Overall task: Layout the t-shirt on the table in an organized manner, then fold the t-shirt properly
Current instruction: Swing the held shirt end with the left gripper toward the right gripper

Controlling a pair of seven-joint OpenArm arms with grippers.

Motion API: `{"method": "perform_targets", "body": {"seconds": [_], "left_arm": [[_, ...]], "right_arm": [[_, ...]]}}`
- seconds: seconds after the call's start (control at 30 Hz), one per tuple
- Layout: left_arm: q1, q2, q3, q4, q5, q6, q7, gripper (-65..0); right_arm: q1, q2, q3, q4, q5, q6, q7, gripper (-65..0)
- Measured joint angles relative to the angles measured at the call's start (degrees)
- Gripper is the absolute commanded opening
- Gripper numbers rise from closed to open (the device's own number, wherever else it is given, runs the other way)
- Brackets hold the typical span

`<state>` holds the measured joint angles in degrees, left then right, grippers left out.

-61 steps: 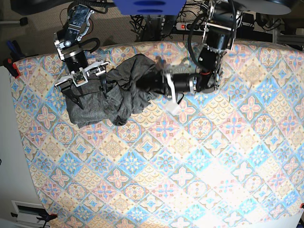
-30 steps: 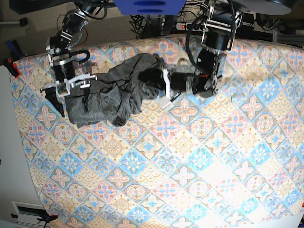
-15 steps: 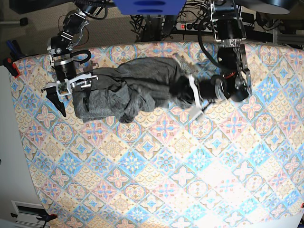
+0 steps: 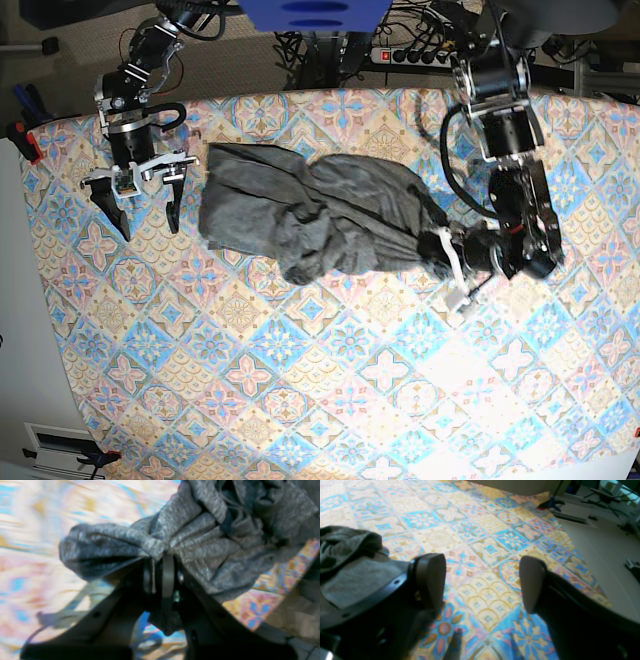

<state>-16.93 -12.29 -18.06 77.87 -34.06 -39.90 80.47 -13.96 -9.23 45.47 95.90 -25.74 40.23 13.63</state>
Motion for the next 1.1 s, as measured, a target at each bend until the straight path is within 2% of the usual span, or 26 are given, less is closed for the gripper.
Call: {"method": "perform_targets", "body": {"seconds": [0.07,0.17,0.27,0.4,0.53,0.63,1.1], "left_arm": [[-1.4,-1.33,0.02,0.0,2.97,-0.02,0.07,-65.0],[-2.25,-3.04,0.0,0.0,4.02,0.02,0.07,-65.0],[-3.78,-2.95,0.85,0.04,4.31,0.02,0.07,-65.0],[-3.37,-2.47,9.73,3.52,4.13,0.02,0.09,-65.0],[-2.4,0.13,15.5,14.73,4.46,-0.22,-0.02,-65.0],[-2.38,2.08,19.17,20.79,7.8,-0.33,0.09,-65.0],[-2.01,13.75,39.63,21.55,29.18,-0.2,0.07,-65.0]], "right_arm": [[0.09,0.02,0.02,0.0,0.04,-0.13,0.07,-21.2],[0.0,0.02,0.0,-0.09,0.0,-0.11,0.07,-21.2],[0.0,0.02,0.02,-0.13,0.02,-0.11,0.11,-21.2],[-0.02,0.0,0.02,-0.13,0.04,-0.11,0.0,-21.2],[-0.02,0.0,0.02,-0.35,0.02,-0.13,-0.02,-21.2],[-0.02,0.0,0.02,-0.44,0.04,-0.13,0.0,-21.2],[0.0,0.0,0.02,-2.64,0.04,-0.13,-0.04,-21.2]]}}
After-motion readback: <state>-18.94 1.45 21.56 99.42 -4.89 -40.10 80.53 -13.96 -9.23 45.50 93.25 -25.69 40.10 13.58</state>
